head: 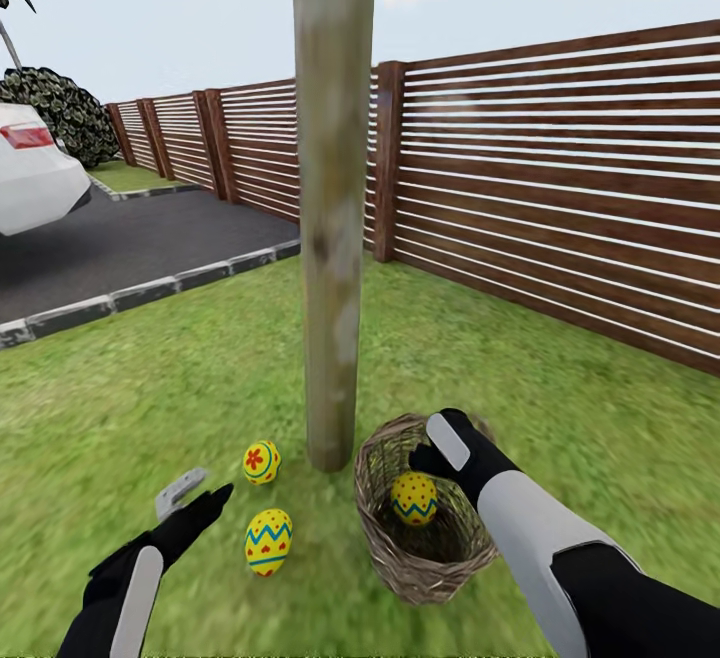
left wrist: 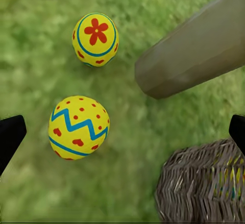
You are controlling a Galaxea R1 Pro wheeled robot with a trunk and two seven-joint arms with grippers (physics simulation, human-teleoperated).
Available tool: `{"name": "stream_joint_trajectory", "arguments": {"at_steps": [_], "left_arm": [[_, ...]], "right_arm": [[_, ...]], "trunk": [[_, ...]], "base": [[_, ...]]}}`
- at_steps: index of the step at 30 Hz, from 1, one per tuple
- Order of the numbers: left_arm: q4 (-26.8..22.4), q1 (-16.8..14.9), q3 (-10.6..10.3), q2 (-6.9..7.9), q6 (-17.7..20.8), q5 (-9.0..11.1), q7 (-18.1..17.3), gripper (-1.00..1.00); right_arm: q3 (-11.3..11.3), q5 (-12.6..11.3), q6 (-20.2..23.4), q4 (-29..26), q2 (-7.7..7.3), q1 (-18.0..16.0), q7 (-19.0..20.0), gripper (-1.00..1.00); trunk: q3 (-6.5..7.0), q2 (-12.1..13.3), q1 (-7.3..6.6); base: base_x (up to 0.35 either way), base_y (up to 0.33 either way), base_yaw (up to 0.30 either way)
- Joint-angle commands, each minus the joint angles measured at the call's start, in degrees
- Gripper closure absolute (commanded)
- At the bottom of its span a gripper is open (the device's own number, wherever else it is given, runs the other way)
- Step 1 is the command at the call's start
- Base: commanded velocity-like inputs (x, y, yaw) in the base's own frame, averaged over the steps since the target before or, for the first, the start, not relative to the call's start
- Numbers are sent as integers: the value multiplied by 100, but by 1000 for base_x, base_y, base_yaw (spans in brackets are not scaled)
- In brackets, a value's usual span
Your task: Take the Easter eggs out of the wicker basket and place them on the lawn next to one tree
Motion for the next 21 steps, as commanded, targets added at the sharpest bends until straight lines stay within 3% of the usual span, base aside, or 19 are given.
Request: {"name": "stream_joint_trajectory", "arguments": {"at_steps": [1,5,8,10,12,13,15,21], "left_arm": [[-25,-4,23,-5,94,46,6,-100],[-80,-4,48,21,429,46,5,-100],[-286,-7,50,123,597,46,8,-100],[-665,-22,50,218,977,46,26,-100],[-1091,-123,53,321,1663,44,45,-100],[-1298,-265,67,381,2011,43,69,-100],[-1409,-467,117,455,2238,34,179,-100],[-937,-1148,172,723,2497,34,772,-100]], "right_arm": [[42,-57,-52,-5,-7,-3,-50,-100],[47,-30,-392,12,-19,-3,-47,-100],[93,-12,-483,39,-33,-3,-46,-100],[127,-3,-515,95,-41,-3,-46,-100],[146,3,-532,131,-45,-3,-46,-100],[160,8,-538,145,-44,-3,-46,-100],[205,13,-542,150,-42,-3,-46,-100],[500,11,-548,144,-40,-3,-46,-100]], "trunk": [[-24,-44,22],[-96,-204,109],[-150,-325,175],[-185,-405,219],[-221,-485,263],[-239,-525,285],[-275,-606,329],[-383,-846,461]], "base": [[0,0,0],[0,0,0],[0,0,0],[0,0,0],[0,0,0],[0,0,0],[0,0,0],[0,0,0]]}}
